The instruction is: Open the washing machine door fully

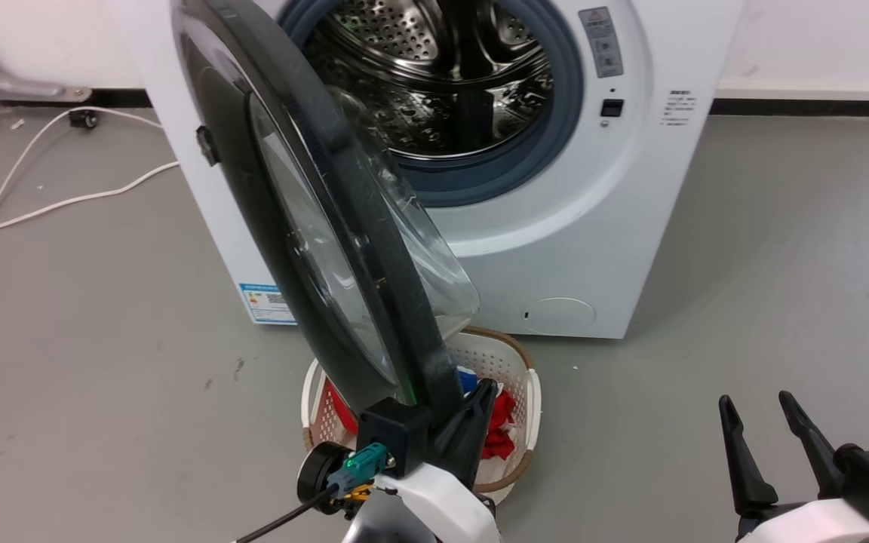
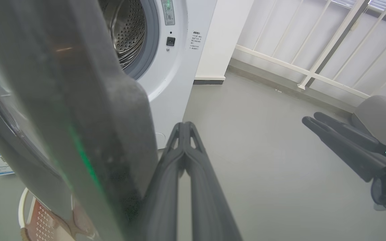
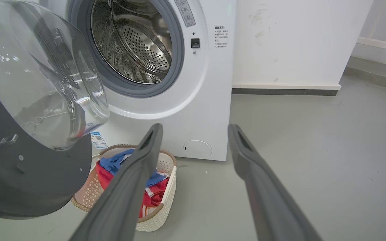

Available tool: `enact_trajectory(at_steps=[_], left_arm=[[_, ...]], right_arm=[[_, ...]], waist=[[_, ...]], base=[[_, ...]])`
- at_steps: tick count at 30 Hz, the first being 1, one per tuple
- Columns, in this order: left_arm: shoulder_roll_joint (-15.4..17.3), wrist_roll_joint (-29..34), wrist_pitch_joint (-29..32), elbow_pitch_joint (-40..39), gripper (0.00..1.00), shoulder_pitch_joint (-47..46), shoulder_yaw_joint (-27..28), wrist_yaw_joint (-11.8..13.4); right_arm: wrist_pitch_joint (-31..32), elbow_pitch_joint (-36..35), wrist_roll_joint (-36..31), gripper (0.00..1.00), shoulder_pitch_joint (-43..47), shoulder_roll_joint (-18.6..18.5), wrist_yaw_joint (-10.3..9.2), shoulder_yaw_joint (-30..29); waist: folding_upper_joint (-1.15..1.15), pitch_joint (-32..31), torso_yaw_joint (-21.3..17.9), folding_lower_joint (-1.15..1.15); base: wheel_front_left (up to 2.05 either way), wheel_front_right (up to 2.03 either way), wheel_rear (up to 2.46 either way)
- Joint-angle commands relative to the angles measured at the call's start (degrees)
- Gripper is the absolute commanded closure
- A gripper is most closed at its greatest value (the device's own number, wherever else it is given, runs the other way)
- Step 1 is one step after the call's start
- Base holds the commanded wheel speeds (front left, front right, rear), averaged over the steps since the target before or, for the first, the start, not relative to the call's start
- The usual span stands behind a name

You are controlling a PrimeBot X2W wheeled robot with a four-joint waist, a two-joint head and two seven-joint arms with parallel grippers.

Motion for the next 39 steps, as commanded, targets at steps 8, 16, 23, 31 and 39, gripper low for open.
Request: enact_trajectory(at_steps=[8, 16, 23, 31, 39], left_arm=[[2.35, 1.35, -0.57, -4.37, 1.00, 1.75, 0.60, 1.81], [3.53, 1.57, -1.64, -7.56, 1.00, 3.71, 2.15, 4.24], [4.57, 0.46, -3.39, -9.37, 1.00, 5.94, 5.18, 6.19], [7.70, -2.12, -5.94, -10.89, 1.00, 7.87, 12.27, 7.95], [12.74, -7.25, -9.16, -8.72, 1.00, 7.79, 23.98, 7.96]], right_arm=[[-0.36, -0.32, 0.40, 0.00, -0.33, -0.33, 0.01, -0.29], [-0.12, -0.46, 1.09, 0.00, -0.56, -0.57, 0.01, -0.28], [0.02, -0.28, 1.22, 0.00, -0.62, -0.82, 0.01, -0.12], [0.22, -0.69, 1.44, 0.00, -1.76, -1.33, 0.01, 0.11], [0.89, -0.65, 1.98, 0.00, -3.74, -2.92, 0.01, -0.15]], waist=[[0.00, 0.82, 5.28, 0.00], [0.00, 2.05, 11.55, 0.00], [0.00, 2.82, 15.07, 0.00], [0.00, 4.78, 16.49, 0.00], [0.00, 8.38, 15.50, 0.00]], base=[[0.00, 0.00, 0.00], [0.00, 0.00, 0.00], [0.00, 0.00, 0.00], [0.00, 0.00, 0.00], [0.00, 0.00, 0.00]])
